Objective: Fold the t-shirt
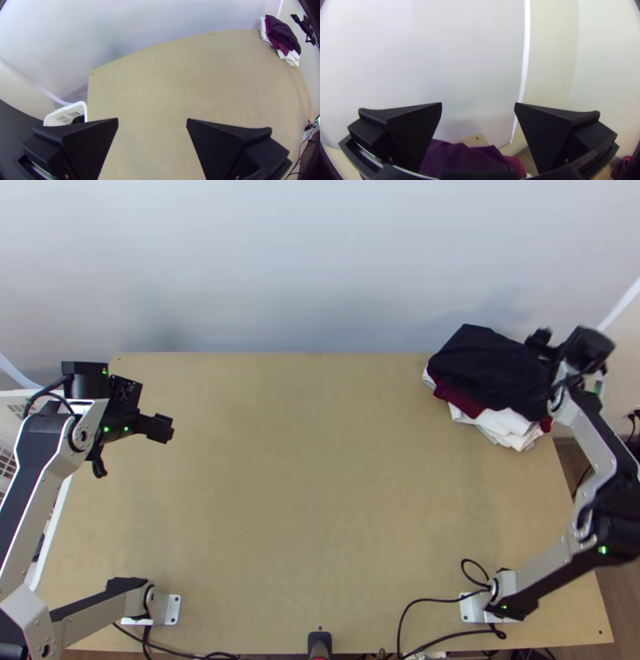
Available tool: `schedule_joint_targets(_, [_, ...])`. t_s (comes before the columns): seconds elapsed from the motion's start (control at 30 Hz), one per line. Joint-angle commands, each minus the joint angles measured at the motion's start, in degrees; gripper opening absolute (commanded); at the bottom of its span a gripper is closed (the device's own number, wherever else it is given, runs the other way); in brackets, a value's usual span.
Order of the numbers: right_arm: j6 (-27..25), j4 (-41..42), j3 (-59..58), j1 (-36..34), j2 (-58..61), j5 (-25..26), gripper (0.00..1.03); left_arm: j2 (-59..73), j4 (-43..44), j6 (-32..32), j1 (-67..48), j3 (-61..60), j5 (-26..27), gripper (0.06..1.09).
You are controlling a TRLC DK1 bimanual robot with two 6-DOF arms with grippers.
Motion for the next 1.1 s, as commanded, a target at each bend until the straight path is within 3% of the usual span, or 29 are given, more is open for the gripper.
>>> schedule_joint_targets(0.0, [0.9,1.4,1.9,2.9,-1.8,0.7,0.98,-1.3,-0.9,0.4,0.4,1.7,-0.5,1.05])
schedule_joint_targets(0.33, [-2.8,0.8,1.1,13.7,3.9,0.3,0.98,-2.4,-1.7,0.7,1.6,1.3,-0.6,1.05])
schedule_joint_targets(0.5, [-11.3,6.7,1.7,14.1,13.2,0.5,0.98,-3.4,-0.5,0.4,2.9,1.8,-0.6,1.05])
schedule_joint_targets(0.63, [-14.8,6.7,3.6,12.1,20.5,0.9,0.98,-5.3,1.2,-0.4,3.5,1.0,-0.5,1.05])
schedule_joint_targets(0.83, [-14.8,6.7,4.5,10.7,21.8,3.9,0.98,-5.9,3.1,-1.8,4.4,1.5,-0.6,1.05])
schedule_joint_targets(1.07, [-11.0,6.1,2.9,9.5,5.7,4.2,0.98,-4.9,6.4,-5.8,4.3,7.7,-0.6,1.05])
